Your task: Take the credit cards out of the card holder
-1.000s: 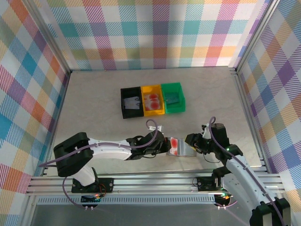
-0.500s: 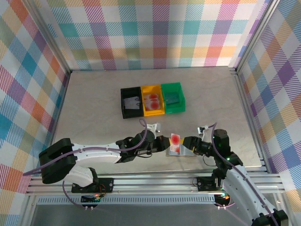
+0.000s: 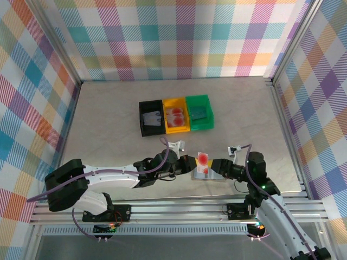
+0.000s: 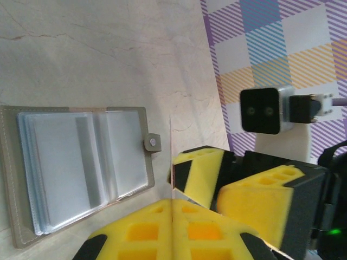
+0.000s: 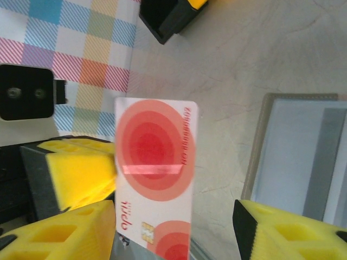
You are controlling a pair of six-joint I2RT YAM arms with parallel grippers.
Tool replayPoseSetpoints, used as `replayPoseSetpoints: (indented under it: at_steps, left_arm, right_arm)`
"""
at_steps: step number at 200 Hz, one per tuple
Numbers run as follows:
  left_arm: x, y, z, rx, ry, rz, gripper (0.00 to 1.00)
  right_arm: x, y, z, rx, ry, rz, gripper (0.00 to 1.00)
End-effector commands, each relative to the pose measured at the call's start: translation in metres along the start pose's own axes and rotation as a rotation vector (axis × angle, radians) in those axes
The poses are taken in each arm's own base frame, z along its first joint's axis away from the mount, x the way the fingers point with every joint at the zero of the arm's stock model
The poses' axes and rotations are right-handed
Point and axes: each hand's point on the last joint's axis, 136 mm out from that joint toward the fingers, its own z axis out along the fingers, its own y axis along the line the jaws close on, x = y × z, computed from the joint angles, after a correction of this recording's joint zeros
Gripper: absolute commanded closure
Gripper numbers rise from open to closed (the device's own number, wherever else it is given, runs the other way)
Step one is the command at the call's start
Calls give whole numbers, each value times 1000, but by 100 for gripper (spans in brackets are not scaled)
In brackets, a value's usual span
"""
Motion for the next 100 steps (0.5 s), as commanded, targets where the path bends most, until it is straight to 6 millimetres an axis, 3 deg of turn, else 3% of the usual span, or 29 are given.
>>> replayPoseSetpoints:
  at_steps: [1, 25, 100]
  left_arm:
    - [-6, -11, -3, 55, -17, -17, 100]
    - [-5, -10, -2, 56, -16, -25, 100]
    - [0, -10, 1, 64, -4, -31, 100]
  right_arm:
    - [2, 11, 3, -52, 22, -44, 40]
    - [3, 23, 4, -83, 28, -85, 40]
    - [8, 25, 6, -103, 16, -97, 43]
